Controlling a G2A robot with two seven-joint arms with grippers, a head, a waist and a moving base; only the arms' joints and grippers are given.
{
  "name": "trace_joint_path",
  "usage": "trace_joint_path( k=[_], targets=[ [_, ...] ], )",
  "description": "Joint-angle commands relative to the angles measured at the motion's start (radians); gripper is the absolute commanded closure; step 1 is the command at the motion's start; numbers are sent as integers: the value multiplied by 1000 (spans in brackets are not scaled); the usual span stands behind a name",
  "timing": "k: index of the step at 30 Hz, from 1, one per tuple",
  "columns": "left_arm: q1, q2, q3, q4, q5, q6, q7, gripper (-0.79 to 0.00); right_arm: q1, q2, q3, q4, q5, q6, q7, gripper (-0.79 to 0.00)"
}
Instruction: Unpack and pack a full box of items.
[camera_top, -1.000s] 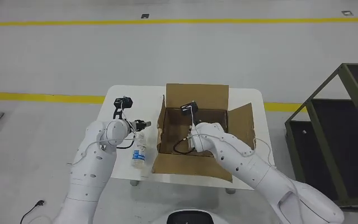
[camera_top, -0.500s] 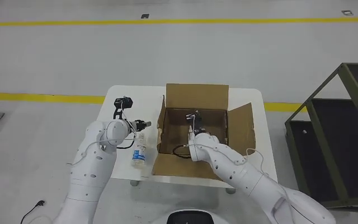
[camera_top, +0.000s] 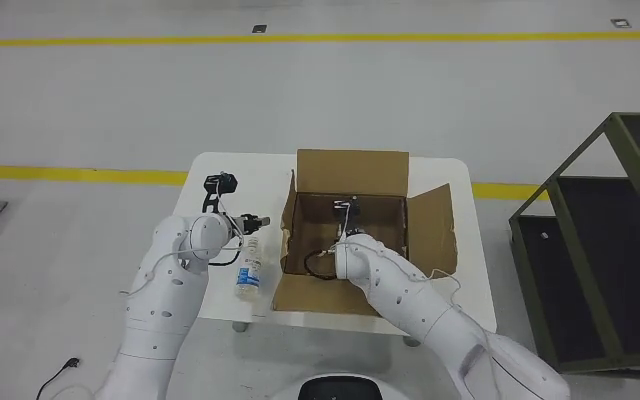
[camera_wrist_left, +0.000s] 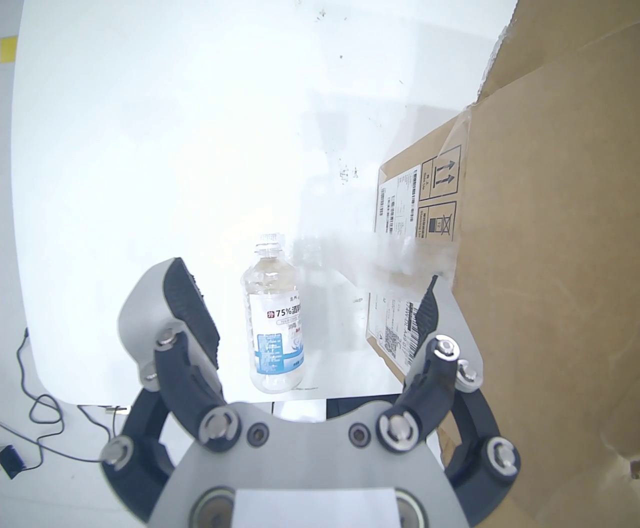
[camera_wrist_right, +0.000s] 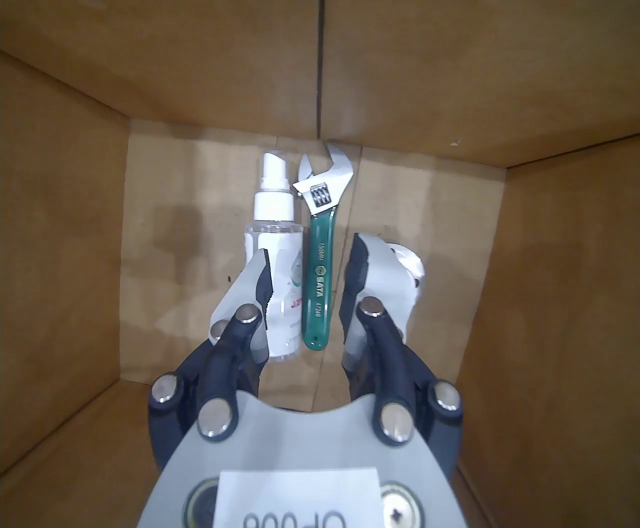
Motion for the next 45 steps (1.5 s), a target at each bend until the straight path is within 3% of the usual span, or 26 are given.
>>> trace_joint_path(
  k=[1,23,26,29,37,45],
  targets=[
    [0,0,0,0,0,0,0,-785,9,-17,-1,39,16,-15,-15,-336],
    [0,0,0,0,0,0,0,-785,81,-173,3,381,140,-148,-64,-336],
    [0,0,0,0,0,0,0,-785,91,-188,3,411,140,-155,-61,-262],
    [0,0,0,0,0,0,0,-785,99,-200,3,437,137,-164,-60,0],
    [0,0,0,0,0,0,0,-785,140,-213,40,457,166,-206,-110,0],
    [0,0,0,0,0,0,0,-785,162,-181,96,340,149,-185,-177,0]
  ],
)
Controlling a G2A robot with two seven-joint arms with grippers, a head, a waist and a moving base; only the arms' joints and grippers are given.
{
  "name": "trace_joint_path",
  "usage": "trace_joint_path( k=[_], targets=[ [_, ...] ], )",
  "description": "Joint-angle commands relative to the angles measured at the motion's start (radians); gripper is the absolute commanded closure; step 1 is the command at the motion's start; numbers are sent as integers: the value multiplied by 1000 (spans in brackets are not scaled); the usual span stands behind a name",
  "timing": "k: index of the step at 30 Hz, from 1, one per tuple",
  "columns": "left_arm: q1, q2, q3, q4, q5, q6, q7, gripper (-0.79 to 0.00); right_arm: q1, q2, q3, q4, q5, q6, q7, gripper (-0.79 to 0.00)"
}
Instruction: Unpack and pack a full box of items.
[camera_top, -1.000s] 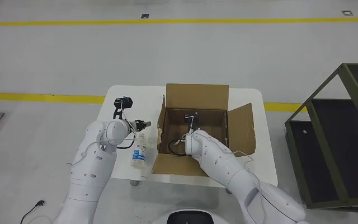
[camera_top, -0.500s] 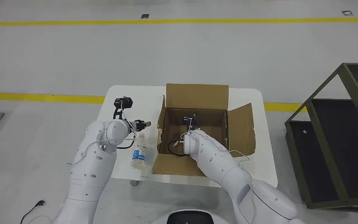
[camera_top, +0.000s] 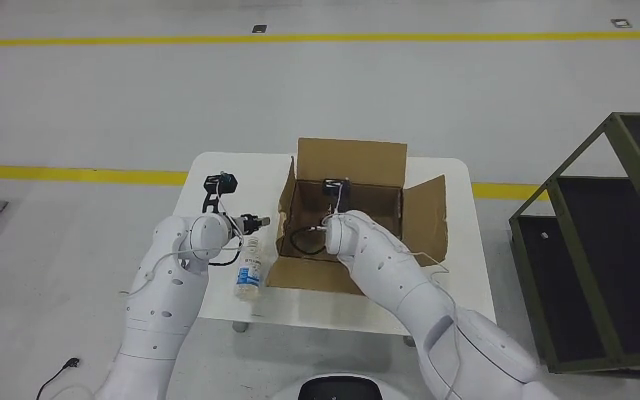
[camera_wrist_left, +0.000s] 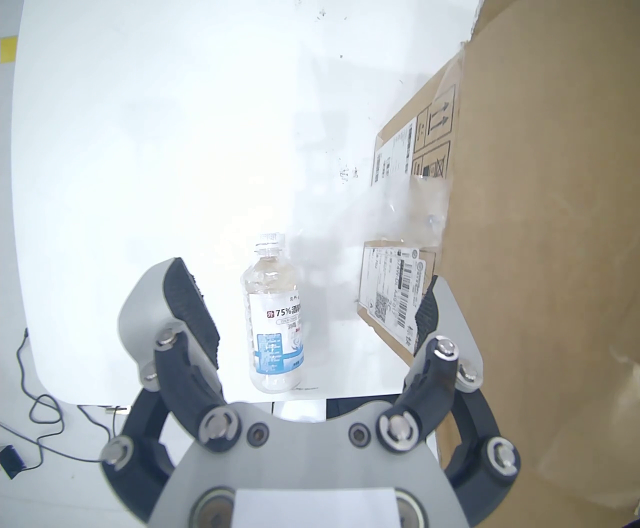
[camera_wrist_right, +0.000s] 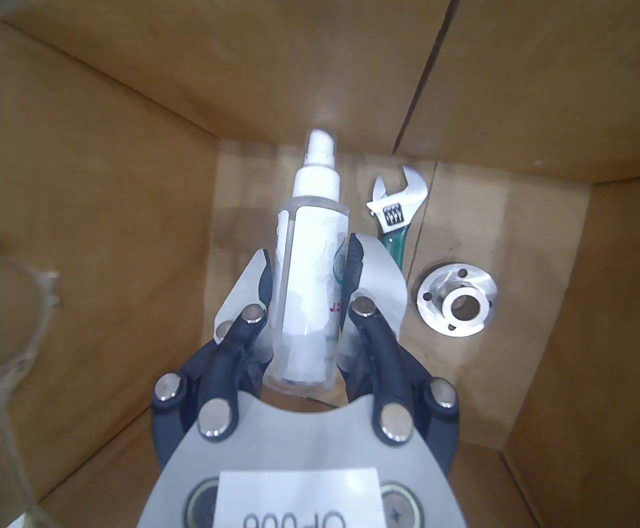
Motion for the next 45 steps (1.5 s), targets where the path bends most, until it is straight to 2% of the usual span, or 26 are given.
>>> trace_joint_path(
  k=[1,9,14,22,25,26,27,34,45],
  targets=[
    [0,0,0,0,0,0,0,-785,-10,16,16,-61,-17,16,-2,0],
    [0,0,0,0,0,0,0,-785,-134,109,77,-294,-163,109,104,0],
    [0,0,0,0,0,0,0,-785,-210,136,97,-324,-214,117,140,0],
    [0,0,0,0,0,0,0,-785,-214,118,100,-272,-203,96,139,0],
    [0,0,0,0,0,0,0,-785,-201,107,100,-249,-197,91,137,-169],
    [0,0,0,0,0,0,0,-785,-196,104,99,-242,-195,87,137,-271],
    [0,0,0,0,0,0,0,-785,-192,100,98,-234,-195,81,137,-283],
    [0,0,0,0,0,0,0,-785,-155,74,88,-180,-193,60,142,-329],
    [0,0,0,0,0,0,0,-785,-123,42,93,-125,-184,45,120,-357]
  ],
)
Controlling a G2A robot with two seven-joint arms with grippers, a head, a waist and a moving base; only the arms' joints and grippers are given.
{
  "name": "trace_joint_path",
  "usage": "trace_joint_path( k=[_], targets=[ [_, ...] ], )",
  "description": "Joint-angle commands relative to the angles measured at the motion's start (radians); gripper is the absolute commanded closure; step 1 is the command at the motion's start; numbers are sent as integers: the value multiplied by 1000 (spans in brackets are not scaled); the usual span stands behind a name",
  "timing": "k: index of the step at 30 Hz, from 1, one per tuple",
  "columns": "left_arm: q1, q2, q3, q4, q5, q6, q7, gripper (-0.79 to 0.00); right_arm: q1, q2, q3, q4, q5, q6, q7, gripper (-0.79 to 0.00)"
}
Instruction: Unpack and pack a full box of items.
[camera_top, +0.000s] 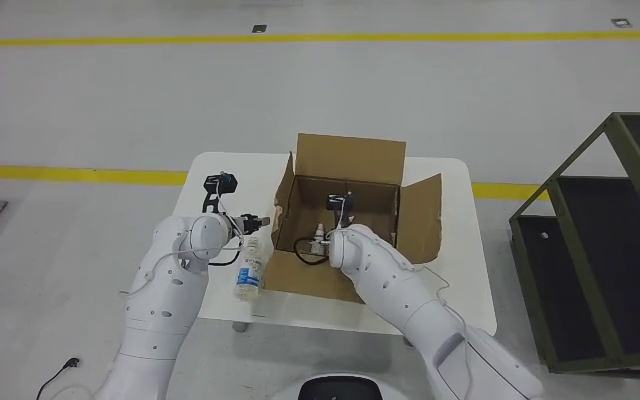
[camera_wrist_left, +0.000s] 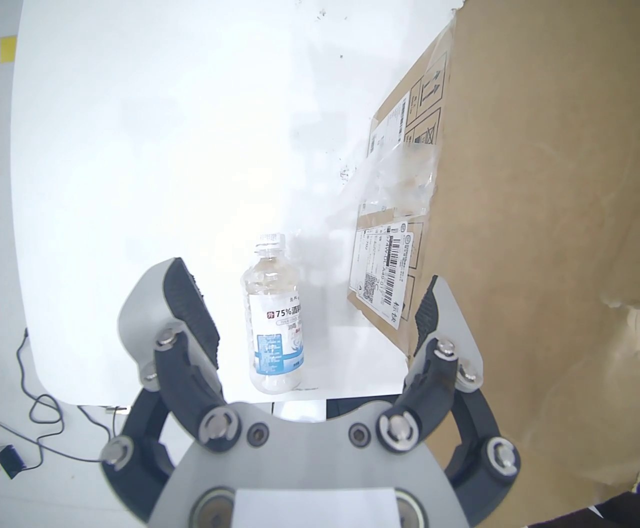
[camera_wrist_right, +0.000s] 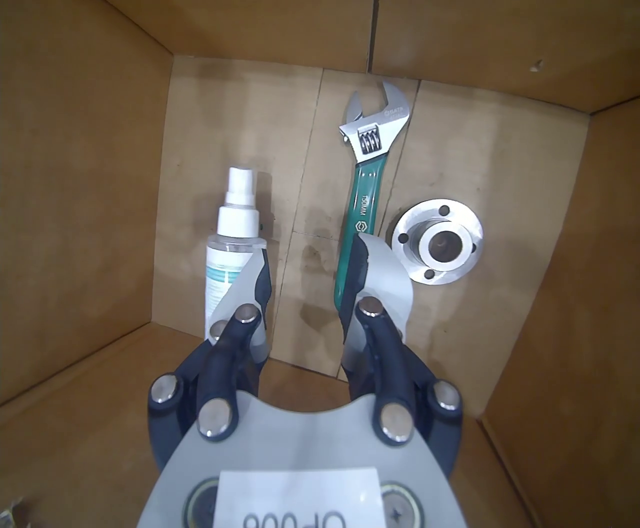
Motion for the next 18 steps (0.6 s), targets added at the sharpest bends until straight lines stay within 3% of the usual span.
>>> trace_joint_path(
  k=[1,5,6,8,9,10,11,18],
  targets=[
    [0,0,0,0,0,0,0,-785,5,-6,-3,8,-4,-13,-1,-366],
    [0,0,0,0,0,0,0,-785,17,-18,-13,15,-16,-38,-4,-449],
    [0,0,0,0,0,0,0,-785,20,-21,-14,16,-17,-45,-4,-434],
    [0,0,0,0,0,0,0,-785,26,-26,-13,23,-17,-48,-5,-369],
    [0,0,0,0,0,0,0,-785,27,-28,-10,23,-14,-57,-11,-296],
    [0,0,0,0,0,0,0,-785,27,-29,-6,28,-9,-65,-16,-182],
    [0,0,0,0,0,0,0,-785,29,-30,-3,35,-7,-65,-20,0],
    [13,1,-8,-19,-28,-9,28,-785,26,-27,42,25,17,-62,-82,0]
  ],
)
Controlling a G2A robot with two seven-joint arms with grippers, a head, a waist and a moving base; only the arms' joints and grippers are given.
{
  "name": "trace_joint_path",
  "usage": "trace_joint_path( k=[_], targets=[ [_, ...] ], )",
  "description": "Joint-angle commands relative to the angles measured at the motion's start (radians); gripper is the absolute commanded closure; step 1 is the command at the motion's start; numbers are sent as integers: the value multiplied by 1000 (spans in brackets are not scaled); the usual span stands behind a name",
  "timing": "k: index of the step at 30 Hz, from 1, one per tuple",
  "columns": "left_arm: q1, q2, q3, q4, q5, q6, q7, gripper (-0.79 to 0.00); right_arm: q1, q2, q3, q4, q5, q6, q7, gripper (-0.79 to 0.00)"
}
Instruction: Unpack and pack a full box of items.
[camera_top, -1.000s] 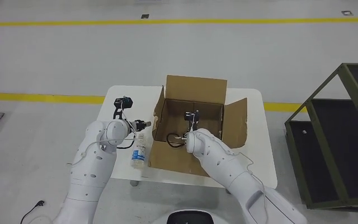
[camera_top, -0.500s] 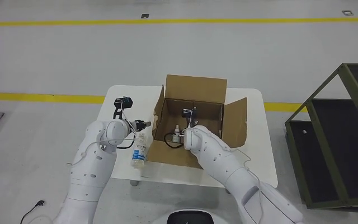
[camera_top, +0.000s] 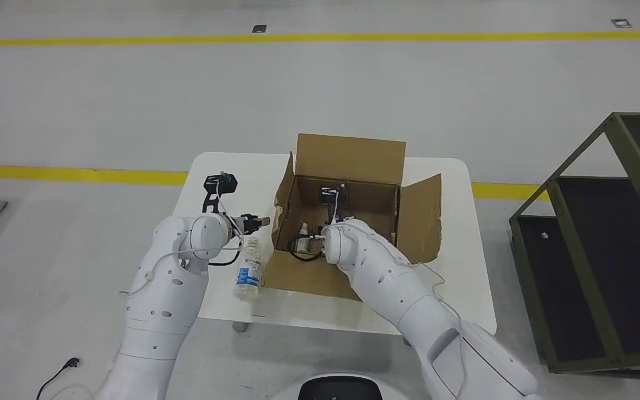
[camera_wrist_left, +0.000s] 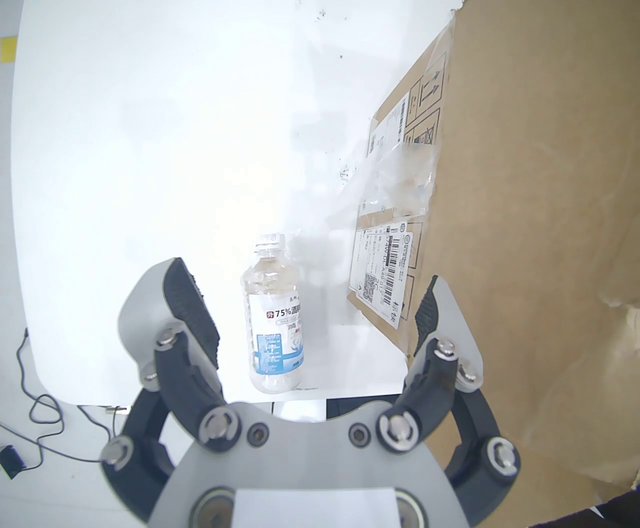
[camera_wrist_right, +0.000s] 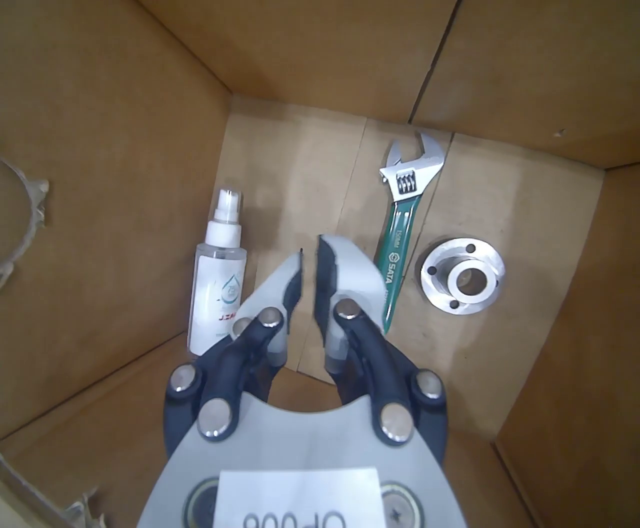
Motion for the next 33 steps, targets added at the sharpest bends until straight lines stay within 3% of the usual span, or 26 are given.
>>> trace_joint_path(
  k=[1,10,19,26,33],
  targets=[
    [7,1,-8,-18,-23,-8,14,-785,-6,5,18,-13,9,1,-21,0],
    [21,20,-87,-139,-170,-141,-45,-785,-104,72,149,-176,22,-81,-69,0],
    [34,49,-179,-271,-309,-335,-80,-785,-296,162,335,-475,9,-211,-19,0],
    [20,61,-106,-299,-306,-525,-71,-785,-385,194,426,-587,47,-292,36,0],
    [19,61,-95,-294,-302,-527,-64,-785,-373,191,399,-582,35,-243,87,0]
  ],
)
